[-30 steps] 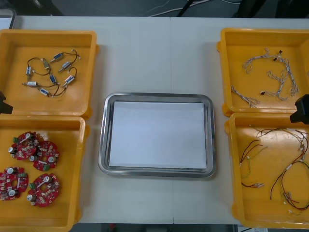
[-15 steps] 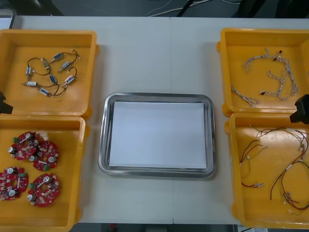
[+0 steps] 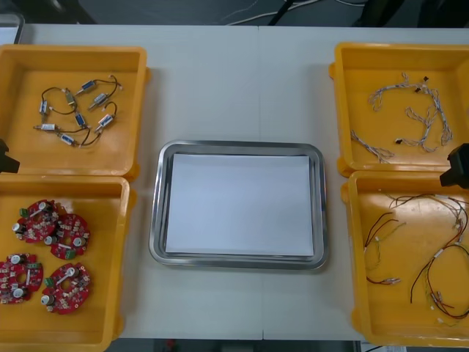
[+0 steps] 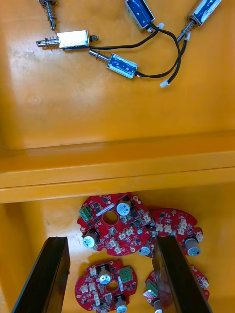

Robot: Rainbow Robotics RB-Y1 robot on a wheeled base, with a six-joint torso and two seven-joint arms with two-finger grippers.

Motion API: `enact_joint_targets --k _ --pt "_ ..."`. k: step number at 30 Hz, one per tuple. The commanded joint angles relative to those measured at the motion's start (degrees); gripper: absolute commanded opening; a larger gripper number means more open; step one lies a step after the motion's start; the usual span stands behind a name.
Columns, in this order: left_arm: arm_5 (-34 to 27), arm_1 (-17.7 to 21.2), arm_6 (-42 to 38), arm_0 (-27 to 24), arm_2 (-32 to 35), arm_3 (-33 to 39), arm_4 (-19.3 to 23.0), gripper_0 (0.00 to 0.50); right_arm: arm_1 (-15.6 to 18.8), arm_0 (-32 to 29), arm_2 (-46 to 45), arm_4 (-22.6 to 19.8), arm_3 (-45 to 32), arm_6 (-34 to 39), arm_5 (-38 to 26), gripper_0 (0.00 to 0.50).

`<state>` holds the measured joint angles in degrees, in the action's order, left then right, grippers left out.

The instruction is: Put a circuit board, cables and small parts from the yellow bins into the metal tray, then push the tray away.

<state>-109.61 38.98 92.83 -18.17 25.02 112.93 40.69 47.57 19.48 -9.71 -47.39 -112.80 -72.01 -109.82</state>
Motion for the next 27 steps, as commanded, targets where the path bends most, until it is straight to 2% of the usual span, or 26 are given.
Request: enact_joint_targets --k 1,8,17,27 --pt "-0.39 1.27 -5.20 3.31 0.74 -0.08 0.36 0.500 -1.42 -3.74 -1.37 -0.07 -0.49 0.38 -0.18 0.500" --pt "-0.39 3.29 -5.64 3.67 -1.11 0.10 0.62 0.500 -1.42 -3.92 -3.48 0.72 -0.49 2.58 -0.18 0.500" --pt "-0.39 4.35 -5.82 2.87 1.17 0.10 2.47 0.500 -1.42 -6.47 -5.67 0.64 -0.49 15.23 -0.18 0.500" --pt "-0.39 4.52 -6.52 8.59 5.22 1.06 4.84 0.500 -1.42 -11.48 -7.78 1.16 -0.49 30.88 1.10 0.500"
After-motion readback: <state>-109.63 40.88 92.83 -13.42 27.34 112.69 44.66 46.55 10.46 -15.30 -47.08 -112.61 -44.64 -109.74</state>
